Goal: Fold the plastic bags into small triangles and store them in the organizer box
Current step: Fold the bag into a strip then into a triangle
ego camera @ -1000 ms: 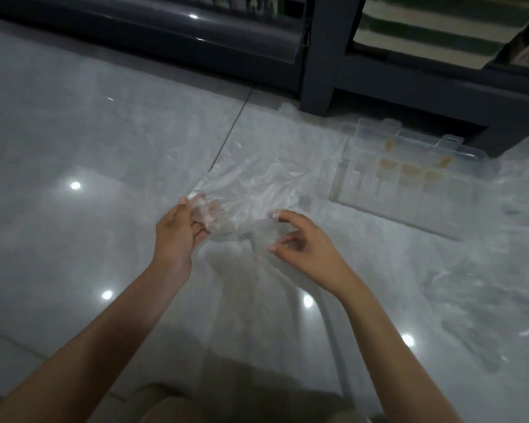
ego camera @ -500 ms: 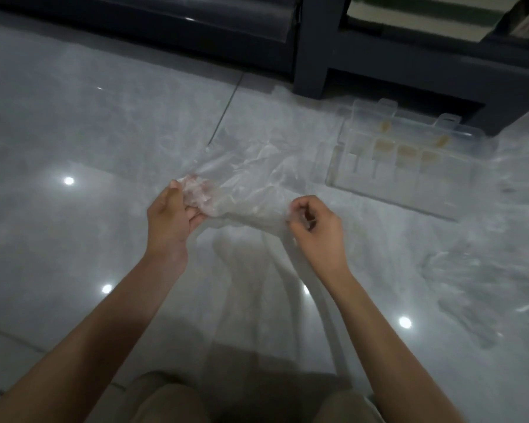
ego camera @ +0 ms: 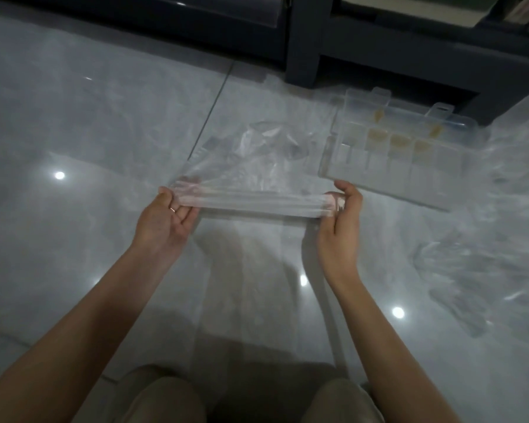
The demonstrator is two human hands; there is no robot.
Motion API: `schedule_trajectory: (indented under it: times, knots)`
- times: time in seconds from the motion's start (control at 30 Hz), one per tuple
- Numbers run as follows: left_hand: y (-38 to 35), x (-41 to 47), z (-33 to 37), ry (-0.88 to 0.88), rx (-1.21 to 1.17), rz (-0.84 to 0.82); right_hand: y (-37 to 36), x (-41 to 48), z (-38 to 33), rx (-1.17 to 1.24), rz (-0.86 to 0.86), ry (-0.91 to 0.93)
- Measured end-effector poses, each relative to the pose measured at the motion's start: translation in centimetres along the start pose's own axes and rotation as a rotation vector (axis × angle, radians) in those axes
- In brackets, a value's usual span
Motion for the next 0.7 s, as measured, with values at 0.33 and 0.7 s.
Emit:
schedule_trajectory:
  times: [0.33,0.7]
  knots:
    - [3.6,-0.8,-0.6,0.07,0.288,0.131,4.1,3.3,0.3,-0.231,-0.798,-0.244]
    - [3.3,0.8,1.8,-0.601,0.895,-0.066,-0.8,9.5,-4.0,-0.446,-0.624,0.262]
Point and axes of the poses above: each hand's wrist, its own x-axis towards the middle knuckle, its own y-axis out of the back of the hand, z = x × y, the point moved 1 cm from there along x, towards the middle knuckle, and after that the axes turned 5 degrees about -y, right-handed, at the moved point
